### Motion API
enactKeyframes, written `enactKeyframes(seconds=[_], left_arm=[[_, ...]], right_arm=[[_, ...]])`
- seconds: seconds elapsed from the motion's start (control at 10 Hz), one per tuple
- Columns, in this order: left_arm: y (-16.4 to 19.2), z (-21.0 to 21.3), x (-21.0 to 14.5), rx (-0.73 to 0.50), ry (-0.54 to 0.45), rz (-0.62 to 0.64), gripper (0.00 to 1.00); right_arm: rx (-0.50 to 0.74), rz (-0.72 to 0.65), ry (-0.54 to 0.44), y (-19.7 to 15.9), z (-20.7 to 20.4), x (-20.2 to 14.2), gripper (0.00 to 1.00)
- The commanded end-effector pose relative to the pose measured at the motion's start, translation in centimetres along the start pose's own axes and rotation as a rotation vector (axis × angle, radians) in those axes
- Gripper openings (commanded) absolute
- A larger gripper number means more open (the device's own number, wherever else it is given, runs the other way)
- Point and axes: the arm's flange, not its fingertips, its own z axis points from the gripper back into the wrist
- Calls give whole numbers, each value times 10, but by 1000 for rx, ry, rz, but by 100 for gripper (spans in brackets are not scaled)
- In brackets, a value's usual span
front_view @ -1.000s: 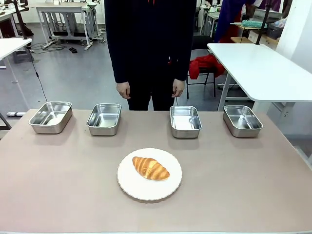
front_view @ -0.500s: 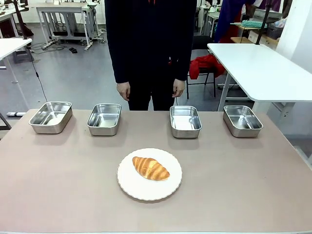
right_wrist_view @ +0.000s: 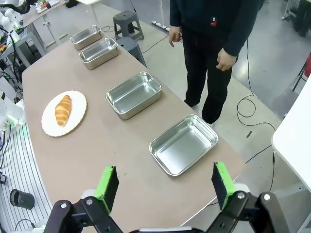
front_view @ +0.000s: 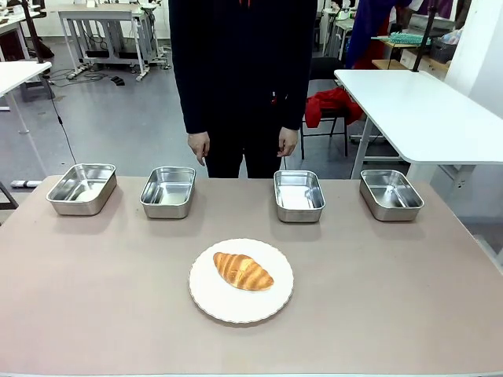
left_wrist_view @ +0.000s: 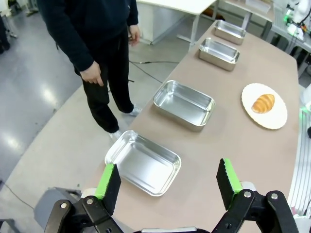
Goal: Place the bread in the container.
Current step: Place the Butter Roll into the Airtight Container indicated by the human.
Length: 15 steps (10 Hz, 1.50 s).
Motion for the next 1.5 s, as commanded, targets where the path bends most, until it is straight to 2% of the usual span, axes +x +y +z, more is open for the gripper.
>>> enactKeyframes(seconds=[0.0, 0.1, 0.2, 0.3, 1.4], left_arm=[[-8, 2, 1, 3, 21, 2, 100], [-9, 2, 1, 0, 38, 1, 100], [-10, 2, 3, -12, 11, 34, 100], [-2, 2, 1, 0, 16, -5, 100], [-2, 2, 1, 0, 16, -5, 100]], right_arm=[[-4, 36, -34, 5, 6, 4, 100], [5, 49, -12, 8, 6, 6, 100], [-4, 4, -2, 2, 2, 2, 100], [-4, 4, -2, 2, 2, 2, 100], [-4, 4, -2, 2, 2, 2, 100]])
